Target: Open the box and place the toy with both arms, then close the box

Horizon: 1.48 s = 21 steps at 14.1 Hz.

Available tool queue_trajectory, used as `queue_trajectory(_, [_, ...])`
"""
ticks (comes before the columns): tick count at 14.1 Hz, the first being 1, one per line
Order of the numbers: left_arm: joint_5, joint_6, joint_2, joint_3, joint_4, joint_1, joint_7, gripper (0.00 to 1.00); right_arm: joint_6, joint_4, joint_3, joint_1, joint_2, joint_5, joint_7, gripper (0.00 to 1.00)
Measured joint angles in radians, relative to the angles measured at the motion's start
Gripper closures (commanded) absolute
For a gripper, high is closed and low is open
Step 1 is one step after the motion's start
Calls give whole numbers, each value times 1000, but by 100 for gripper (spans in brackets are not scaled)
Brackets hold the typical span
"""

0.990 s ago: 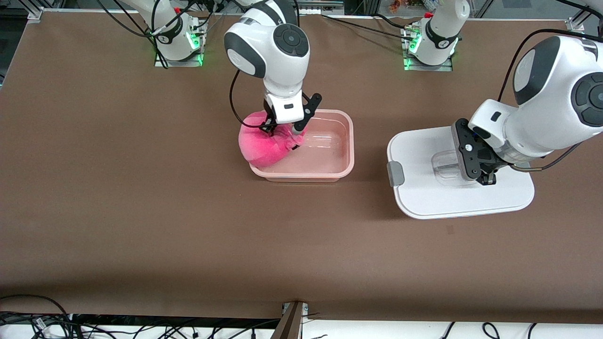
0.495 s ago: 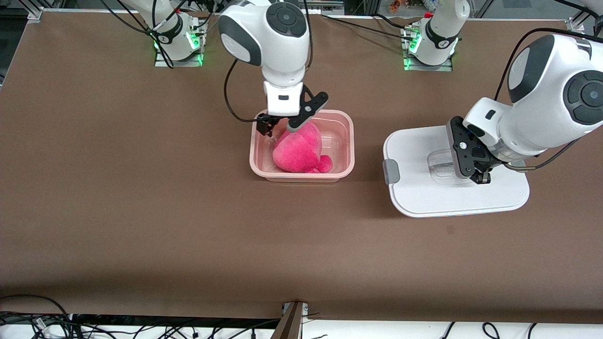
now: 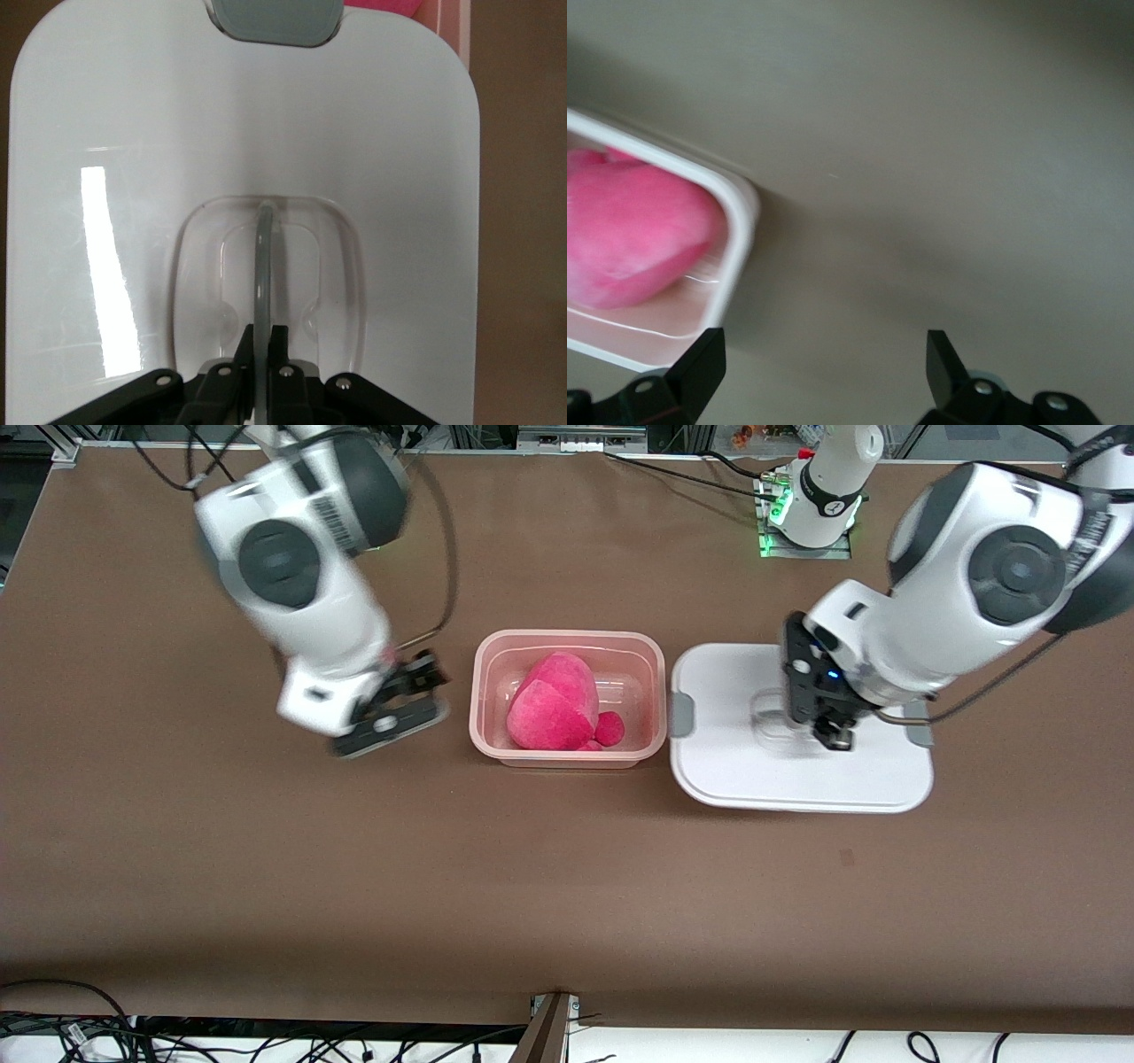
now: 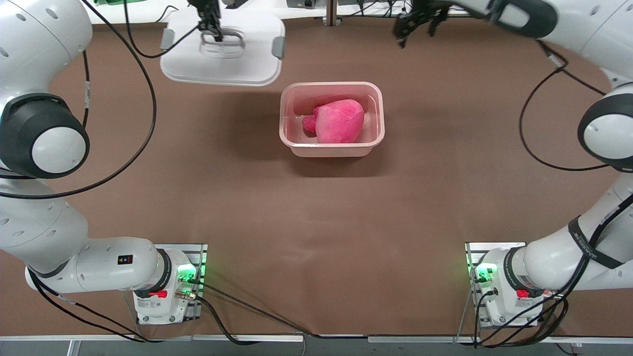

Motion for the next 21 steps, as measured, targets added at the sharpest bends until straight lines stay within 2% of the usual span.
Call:
queue_trajectory(3, [-5, 39, 62, -17, -4, -135, -116, 100, -70, 1, -2, -130, -18, 13, -2, 0])
queue_trajectory(6, [-16, 139, 162, -18, -6, -284, -313, 100, -102, 8, -2, -213, -41, 14, -2, 0])
queue_trajectory(8, [-51, 237, 227, -18, -7, -342, -359, 100, -110, 9, -2, -241, -47, 14, -2, 0])
queue_trajectory(11, [-67, 322, 295, -18, -6, -373, -390, 100, -158, 28, -8, -270, -50, 14, -2, 0])
queue_trajectory(15, [-65, 333, 307, -15, -6, -377, -393, 100, -219, 103, -14, -309, -60, 17, -2, 0])
queue_trajectory(19, [-63, 333, 307, -14, -6, -385, -461, 100, -214, 115, -64, -309, -94, 22, -11, 0])
queue_trajectory(21, [-63, 332, 307, -7, -6, -385, -488, 100, -217, 110, -120, -270, -125, 29, -20, 0])
